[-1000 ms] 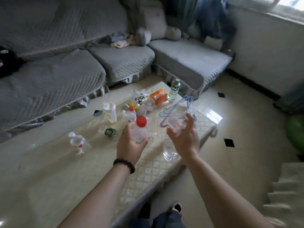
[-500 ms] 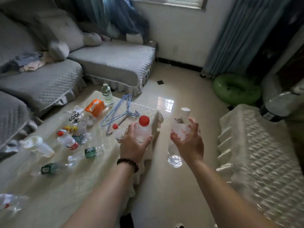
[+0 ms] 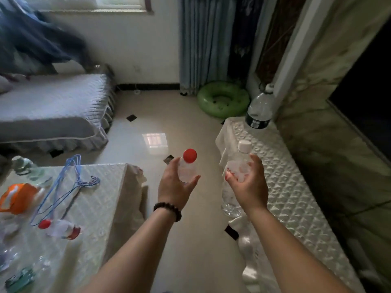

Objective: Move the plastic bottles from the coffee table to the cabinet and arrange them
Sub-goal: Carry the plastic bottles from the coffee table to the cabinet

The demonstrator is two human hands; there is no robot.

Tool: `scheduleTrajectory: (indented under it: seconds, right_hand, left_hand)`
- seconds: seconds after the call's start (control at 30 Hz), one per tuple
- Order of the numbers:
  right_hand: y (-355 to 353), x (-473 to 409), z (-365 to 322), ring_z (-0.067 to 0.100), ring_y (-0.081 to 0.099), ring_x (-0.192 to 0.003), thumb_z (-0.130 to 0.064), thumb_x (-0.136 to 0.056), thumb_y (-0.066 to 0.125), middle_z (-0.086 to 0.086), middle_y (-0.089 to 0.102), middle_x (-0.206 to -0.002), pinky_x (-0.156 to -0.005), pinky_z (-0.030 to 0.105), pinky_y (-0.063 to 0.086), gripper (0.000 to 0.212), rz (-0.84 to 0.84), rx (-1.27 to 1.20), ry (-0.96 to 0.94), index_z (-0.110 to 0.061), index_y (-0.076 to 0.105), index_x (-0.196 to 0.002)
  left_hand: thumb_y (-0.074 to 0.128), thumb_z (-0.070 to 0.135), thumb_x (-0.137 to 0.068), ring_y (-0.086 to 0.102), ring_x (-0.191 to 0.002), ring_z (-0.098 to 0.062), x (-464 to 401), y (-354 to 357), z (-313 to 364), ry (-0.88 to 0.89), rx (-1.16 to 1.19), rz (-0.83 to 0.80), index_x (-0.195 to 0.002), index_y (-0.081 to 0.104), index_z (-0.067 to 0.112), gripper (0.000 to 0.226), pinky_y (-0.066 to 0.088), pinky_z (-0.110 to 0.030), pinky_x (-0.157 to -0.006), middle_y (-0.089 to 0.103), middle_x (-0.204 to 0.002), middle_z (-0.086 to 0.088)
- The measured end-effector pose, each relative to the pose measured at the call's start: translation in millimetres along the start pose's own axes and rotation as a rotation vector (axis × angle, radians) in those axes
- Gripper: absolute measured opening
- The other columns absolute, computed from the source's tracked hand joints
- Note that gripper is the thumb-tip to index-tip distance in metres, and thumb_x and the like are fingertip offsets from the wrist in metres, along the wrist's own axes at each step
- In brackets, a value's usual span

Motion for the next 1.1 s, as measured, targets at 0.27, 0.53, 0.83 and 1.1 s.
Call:
scheduleTrajectory:
  seconds: [0.27,0.53,0.83,1.1]
  right_hand:
    - [-27,-50,55,0.024,0.058,-0.110,-0.039,-0.076,0.074,0.002,0.048,-0.136,-0.076,0.028,0.043,0.079,0.141,0.041,0.165,-0.024,0.030,-0.139]
    - [2,-131,80,0.024,0.064,-0.102,-0.045,-0.072,0.074,-0.002,0.051,-0.133,-0.075,0.037,0.053,0.077,0.267,0.072,0.299,-0.029,0.031,-0.133]
    - [28,-209,67,0.022,0.062,-0.098,-0.042,-0.073,0.075,-0.001,0.054,-0.129,-0.071,0.032,0.046,0.073,0.470,0.078,0.475,-0.030,0.033,-0.131]
    - [30,-244,86,0.023,0.062,-0.099,-0.045,-0.072,0.075,0.002,0.056,-0.128,-0.067,0.034,0.051,0.076,0.576,0.177,0.579,-0.023,0.036,-0.133]
  left_hand:
    - [0.077,0.039,-0.071,0.053,-0.110,-0.021,-61,85,35,0.049,0.034,-0.191,-0.132,0.042,0.019,0.073,0.049,-0.044,-0.093,0.056,-0.124,-0.004]
    - [0.077,0.039,-0.072,0.053,-0.109,-0.018,-166,153,49,0.155,0.025,-0.387,-0.131,0.042,0.022,0.071,0.047,-0.031,-0.090,0.054,-0.125,0.001]
    - [0.074,0.043,-0.073,0.054,-0.109,-0.018,-291,216,73,0.261,0.049,-0.639,-0.130,0.038,0.032,0.069,0.048,-0.035,-0.091,0.052,-0.127,0.004]
    - [0.076,0.042,-0.072,0.055,-0.111,-0.022,-336,282,97,0.349,0.054,-0.776,-0.134,0.038,0.027,0.074,0.049,-0.039,-0.091,0.054,-0.128,-0.001]
Point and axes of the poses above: each hand's wrist, its own x-axis away from the middle knuckle, its own y-axis out of the palm, z = x × y, the point moved 5 cm from there along -x, towards the middle knuckle
